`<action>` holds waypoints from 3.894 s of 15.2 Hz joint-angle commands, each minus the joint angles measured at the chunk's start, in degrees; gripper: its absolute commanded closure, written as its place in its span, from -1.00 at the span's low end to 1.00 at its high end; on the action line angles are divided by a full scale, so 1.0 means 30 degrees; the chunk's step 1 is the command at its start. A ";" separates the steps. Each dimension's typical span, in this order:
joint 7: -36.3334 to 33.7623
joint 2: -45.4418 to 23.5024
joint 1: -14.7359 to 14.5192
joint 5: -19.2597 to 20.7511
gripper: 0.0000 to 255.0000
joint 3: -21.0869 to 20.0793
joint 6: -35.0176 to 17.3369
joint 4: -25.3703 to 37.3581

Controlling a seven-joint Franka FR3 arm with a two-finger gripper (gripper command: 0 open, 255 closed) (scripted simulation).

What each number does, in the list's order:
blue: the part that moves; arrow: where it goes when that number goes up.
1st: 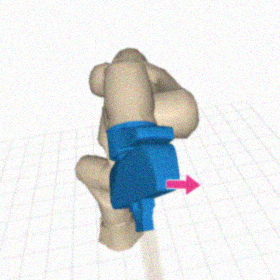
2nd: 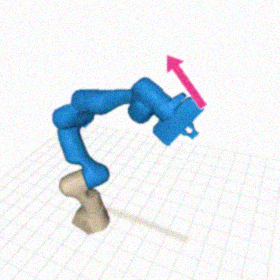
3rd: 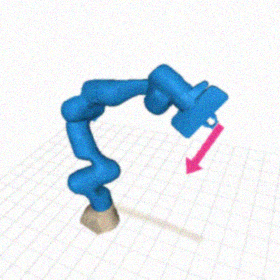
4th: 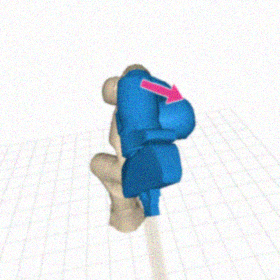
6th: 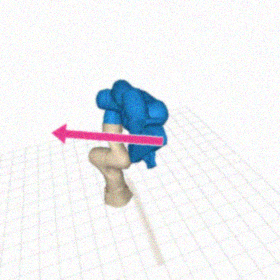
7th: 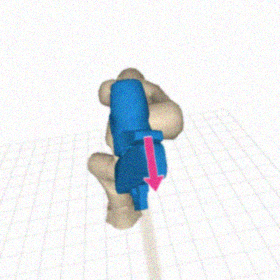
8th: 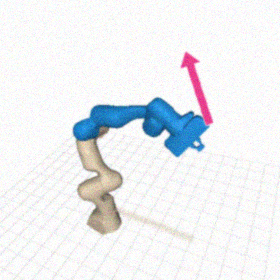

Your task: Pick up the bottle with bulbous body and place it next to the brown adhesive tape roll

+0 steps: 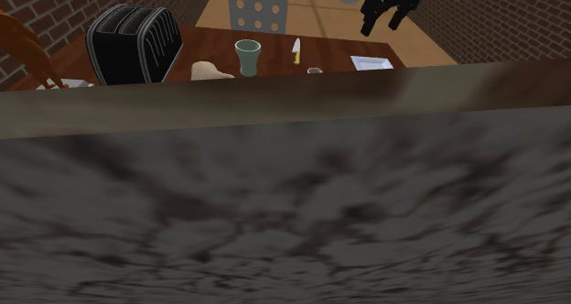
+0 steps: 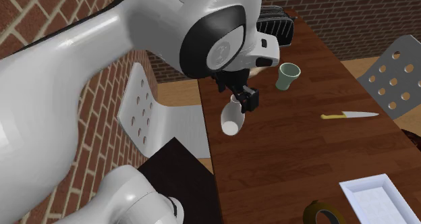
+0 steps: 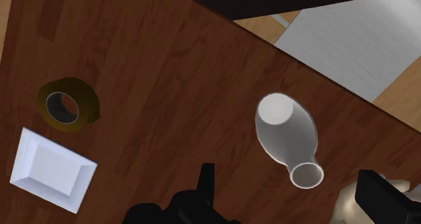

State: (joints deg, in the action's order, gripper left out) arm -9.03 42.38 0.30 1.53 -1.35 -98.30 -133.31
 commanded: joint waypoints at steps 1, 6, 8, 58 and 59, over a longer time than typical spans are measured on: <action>0.0000 0.0000 0.0000 0.0000 -1.00 0.0000 0.0000 0.0000; -0.0313 -0.2409 -0.0314 -0.0481 -1.00 -0.0338 -0.2713 -0.0705; -0.0419 -0.3505 -0.0438 -0.0662 -1.00 -0.0480 -0.3771 -0.0823; -0.0743 -0.7285 -0.0832 -0.1168 1.00 -0.0918 -0.4354 0.1870; -0.0745 -0.7259 -0.0830 -0.1165 1.00 -0.0912 -0.4094 0.2104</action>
State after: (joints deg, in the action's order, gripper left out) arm -11.21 20.52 -2.18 -1.96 -4.07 -111.50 -127.84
